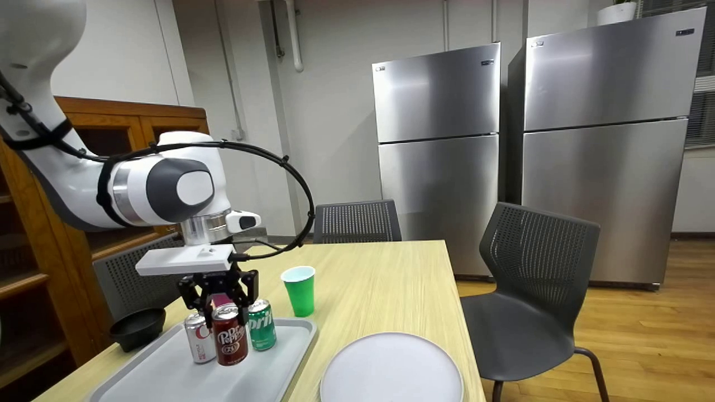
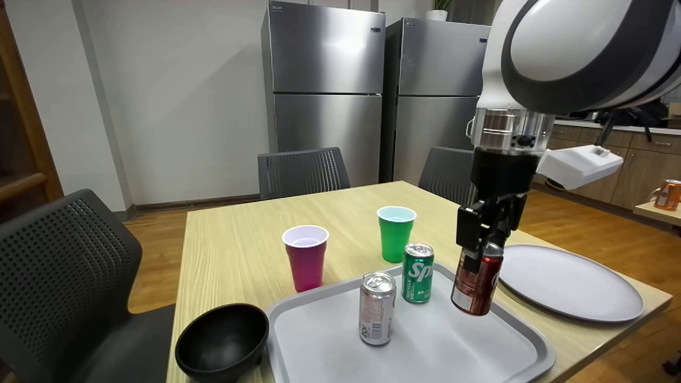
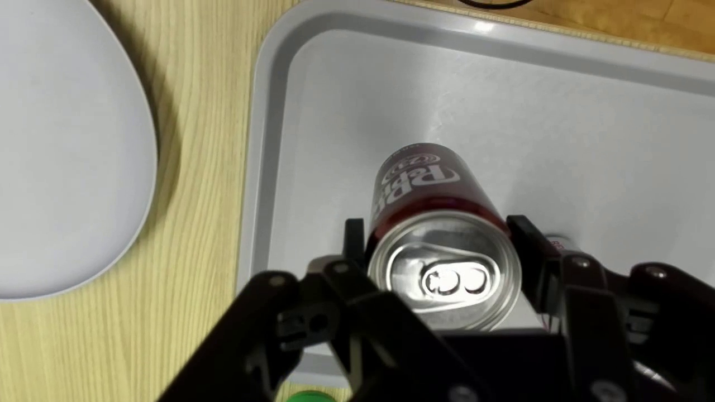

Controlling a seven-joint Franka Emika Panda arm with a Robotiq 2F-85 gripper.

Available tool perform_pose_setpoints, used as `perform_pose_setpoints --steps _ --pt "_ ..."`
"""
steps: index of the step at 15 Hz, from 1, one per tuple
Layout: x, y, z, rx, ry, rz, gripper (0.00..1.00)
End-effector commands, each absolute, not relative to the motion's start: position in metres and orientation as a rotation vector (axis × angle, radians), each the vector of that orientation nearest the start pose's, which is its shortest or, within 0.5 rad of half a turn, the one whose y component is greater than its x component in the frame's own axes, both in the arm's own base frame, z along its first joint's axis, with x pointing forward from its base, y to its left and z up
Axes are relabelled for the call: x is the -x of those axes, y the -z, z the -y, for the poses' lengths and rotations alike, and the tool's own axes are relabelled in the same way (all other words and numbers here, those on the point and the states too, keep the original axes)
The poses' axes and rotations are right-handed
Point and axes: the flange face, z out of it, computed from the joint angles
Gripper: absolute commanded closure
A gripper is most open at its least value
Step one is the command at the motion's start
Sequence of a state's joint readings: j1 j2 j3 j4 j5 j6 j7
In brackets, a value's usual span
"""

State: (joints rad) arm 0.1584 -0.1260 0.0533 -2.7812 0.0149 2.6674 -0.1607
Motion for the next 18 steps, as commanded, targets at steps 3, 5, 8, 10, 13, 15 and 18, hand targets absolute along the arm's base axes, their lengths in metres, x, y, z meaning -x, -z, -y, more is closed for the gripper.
perform_pose_setpoints --steps 3,5,8,10,13,15,18 --pt "-0.375 -0.225 -0.105 3.107 0.086 0.535 0.61" --pt "-0.374 -0.216 -0.11 3.116 0.119 0.52 0.61" --pt "-0.372 -0.205 -0.116 3.135 0.145 0.515 0.61" --pt "-0.37 -0.201 -0.116 3.151 0.154 0.506 0.61" --pt "-0.367 -0.199 -0.117 3.176 0.163 0.501 0.61" --pt "-0.364 -0.196 -0.117 3.193 0.158 0.504 0.61" --pt "-0.361 -0.193 -0.117 3.209 0.144 0.516 0.09"
